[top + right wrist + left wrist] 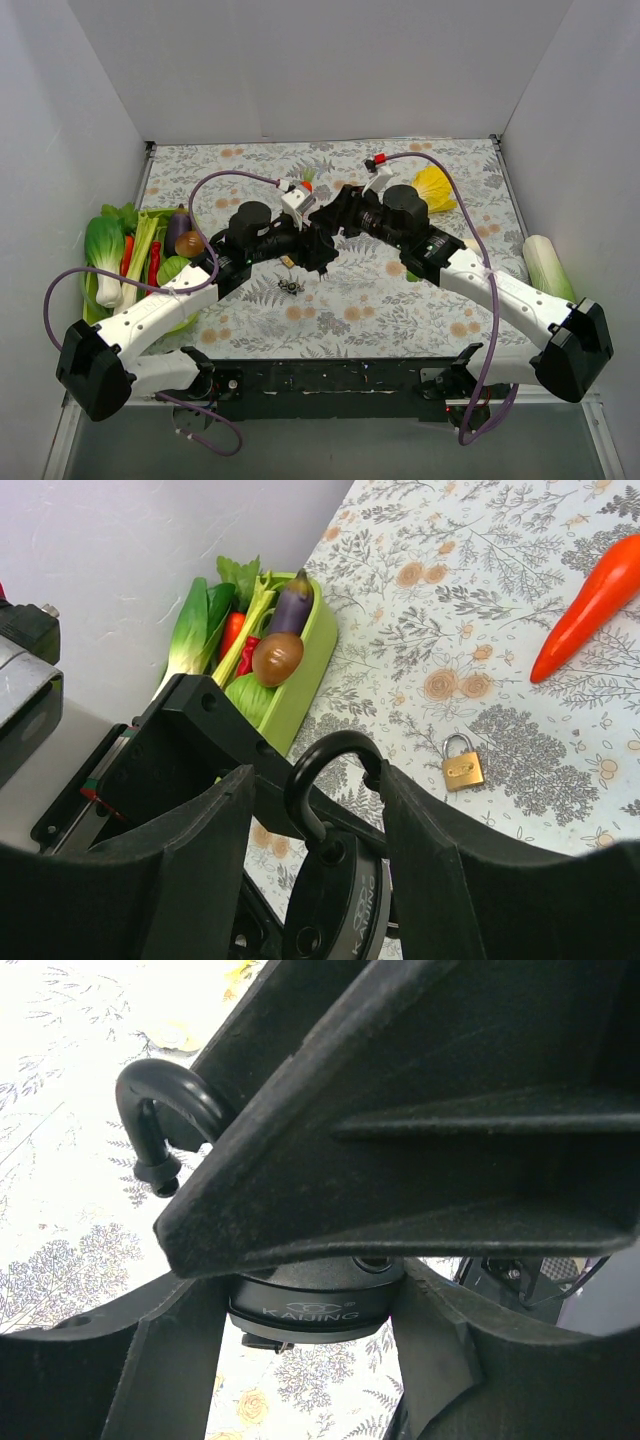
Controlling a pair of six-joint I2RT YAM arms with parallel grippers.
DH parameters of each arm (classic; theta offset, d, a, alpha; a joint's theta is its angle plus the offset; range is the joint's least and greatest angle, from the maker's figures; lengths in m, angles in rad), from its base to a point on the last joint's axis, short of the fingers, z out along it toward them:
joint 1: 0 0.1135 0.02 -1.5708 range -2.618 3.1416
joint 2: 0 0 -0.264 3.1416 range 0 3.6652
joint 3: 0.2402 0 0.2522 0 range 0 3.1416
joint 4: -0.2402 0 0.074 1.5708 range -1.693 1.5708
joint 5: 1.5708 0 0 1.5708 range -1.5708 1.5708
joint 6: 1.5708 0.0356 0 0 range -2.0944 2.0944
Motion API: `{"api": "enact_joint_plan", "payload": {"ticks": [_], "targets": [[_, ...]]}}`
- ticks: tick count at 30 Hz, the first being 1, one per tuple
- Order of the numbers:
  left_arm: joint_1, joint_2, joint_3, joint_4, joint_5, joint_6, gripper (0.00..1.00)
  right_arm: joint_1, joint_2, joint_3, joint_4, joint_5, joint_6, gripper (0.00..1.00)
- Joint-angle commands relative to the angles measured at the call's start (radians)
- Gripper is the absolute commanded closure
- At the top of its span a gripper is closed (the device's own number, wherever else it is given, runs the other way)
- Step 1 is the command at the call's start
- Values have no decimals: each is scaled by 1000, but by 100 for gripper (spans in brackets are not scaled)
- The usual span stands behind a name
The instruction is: Unlock with the key
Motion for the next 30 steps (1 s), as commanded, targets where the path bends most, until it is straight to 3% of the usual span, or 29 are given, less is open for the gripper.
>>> {"api": "enact_joint_plan", "payload": {"ticks": [1,9,18,22,24,27,28,30], "targets": [[-4,-14,56,77,23,12,100,15,9,63,75,-32,7,40],[-4,-8,58,69,-42,-7,100,17,2,53,41,28,-16,48],[-4,35,64,62,-66,-47,100,17,18,41,9,105,-57,77],[-4,50,70,57,-92,-60,100,17,32,34,9,111,-60,96],[-4,55,70,57,-103,-66,100,16,38,27,16,102,-57,99],[-4,59,70,57,-117,-75,91,16,43,17,16,102,-65,99],[-4,61,70,57,-122,-77,83,16,41,9,18,102,-68,99],[-4,67,70,57,-129,-81,80,14,38,-3,18,103,-71,99]]}}
